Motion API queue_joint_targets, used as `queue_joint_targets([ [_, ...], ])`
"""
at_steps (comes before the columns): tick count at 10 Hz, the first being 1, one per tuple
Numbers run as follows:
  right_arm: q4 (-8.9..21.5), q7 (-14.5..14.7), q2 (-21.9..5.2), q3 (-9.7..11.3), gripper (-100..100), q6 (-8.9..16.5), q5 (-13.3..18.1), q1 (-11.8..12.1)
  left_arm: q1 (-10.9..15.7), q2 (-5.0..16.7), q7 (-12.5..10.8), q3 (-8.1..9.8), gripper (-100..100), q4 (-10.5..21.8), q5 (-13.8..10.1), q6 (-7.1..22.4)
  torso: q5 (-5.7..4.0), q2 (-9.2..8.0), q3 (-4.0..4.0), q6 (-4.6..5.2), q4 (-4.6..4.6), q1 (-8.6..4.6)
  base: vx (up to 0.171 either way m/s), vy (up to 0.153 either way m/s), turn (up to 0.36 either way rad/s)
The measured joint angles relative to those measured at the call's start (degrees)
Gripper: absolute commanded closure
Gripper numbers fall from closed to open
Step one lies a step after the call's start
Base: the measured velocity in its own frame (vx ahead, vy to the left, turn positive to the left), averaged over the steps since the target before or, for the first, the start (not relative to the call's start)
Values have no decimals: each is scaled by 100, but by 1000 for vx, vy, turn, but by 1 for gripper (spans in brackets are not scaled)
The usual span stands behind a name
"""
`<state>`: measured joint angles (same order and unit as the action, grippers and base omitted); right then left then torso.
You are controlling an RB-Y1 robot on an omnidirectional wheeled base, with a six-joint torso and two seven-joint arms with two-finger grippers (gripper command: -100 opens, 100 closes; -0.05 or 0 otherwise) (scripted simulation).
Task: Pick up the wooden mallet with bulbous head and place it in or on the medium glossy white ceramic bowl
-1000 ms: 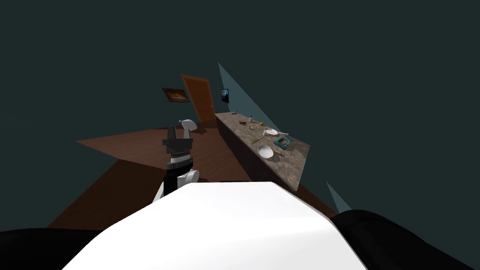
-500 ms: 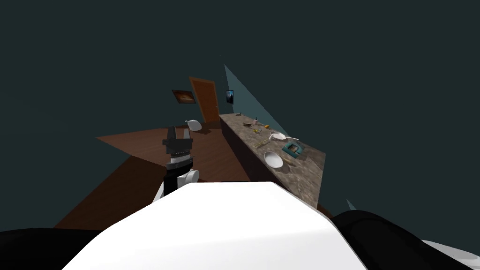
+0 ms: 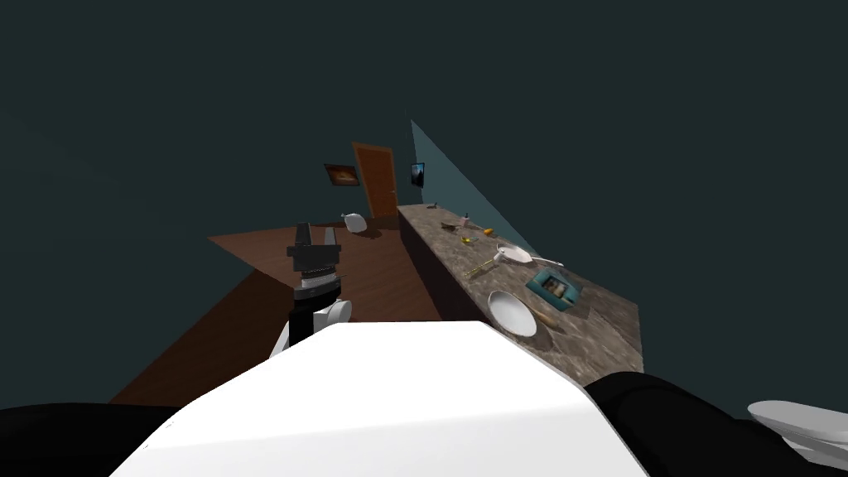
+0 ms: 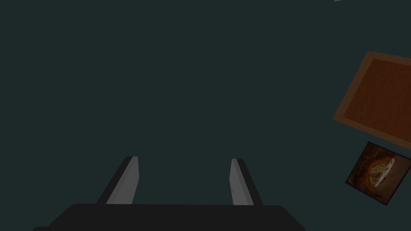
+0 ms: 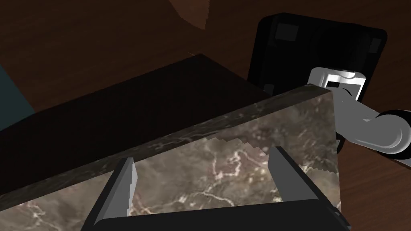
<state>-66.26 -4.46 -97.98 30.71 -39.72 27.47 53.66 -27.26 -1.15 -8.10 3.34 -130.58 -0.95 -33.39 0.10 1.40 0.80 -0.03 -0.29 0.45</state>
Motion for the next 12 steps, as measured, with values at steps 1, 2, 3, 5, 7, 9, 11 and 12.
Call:
queue_joint_targets([
  [1, 225, 40, 16, -26, -100, -22, 198, -114, -1, 0, 0, 0, 0, 0, 0, 0, -5, 18, 11, 3, -5, -10, 357, 3, 170],
  [2, 290, 121, -74, -107, -100, -2, 244, -72, -1, 1, 0, 1, 0, 0, 0, 0, -6, 17, 12, 3, -6, -27, 264, 1, 75],
  [3, 251, 170, -131, -150, -100, 67, 239, -19, 0, 1, 0, 1, 0, 0, 0, 0, -9, -12, -4, 9, 0, -26, 246, 54, 76],
  [5, 218, 245, -209, -253, -100, 176, 297, 36, 0, 0, 0, 0, 0, 0, 0, 0, -3, -19, -10, 8, 4, 0, 292, 76, 94],
  [7, 239, 294, -148, -310, -100, 197, 456, -17, 0, 0, 0, 0, 0, 0, 0, 0, -1, -28, -14, 11, 5, 7, 227, 80, 12],
  [9, 208, 356, -105, -342, 0, 202, 462, 33, 2, 0, 0, 0, 0, 0, 0, 0, -2, -88, -48, 14, 18, -4, 50, 23, -2],
  [11, 215, 382, -22, -328, -100, 241, 465, 41, 3, 0, 0, 0, 0, 0, 0, 1, -9, -129, -73, 16, 29, -26, 13, -20, 66],
  [12, 257, 383, 88, -284, -100, 271, 539, -29, 3, 0, 0, 1, 0, 1, 0, 1, -11, -134, -76, 18, 30, -34, 10, -33, 44],
])
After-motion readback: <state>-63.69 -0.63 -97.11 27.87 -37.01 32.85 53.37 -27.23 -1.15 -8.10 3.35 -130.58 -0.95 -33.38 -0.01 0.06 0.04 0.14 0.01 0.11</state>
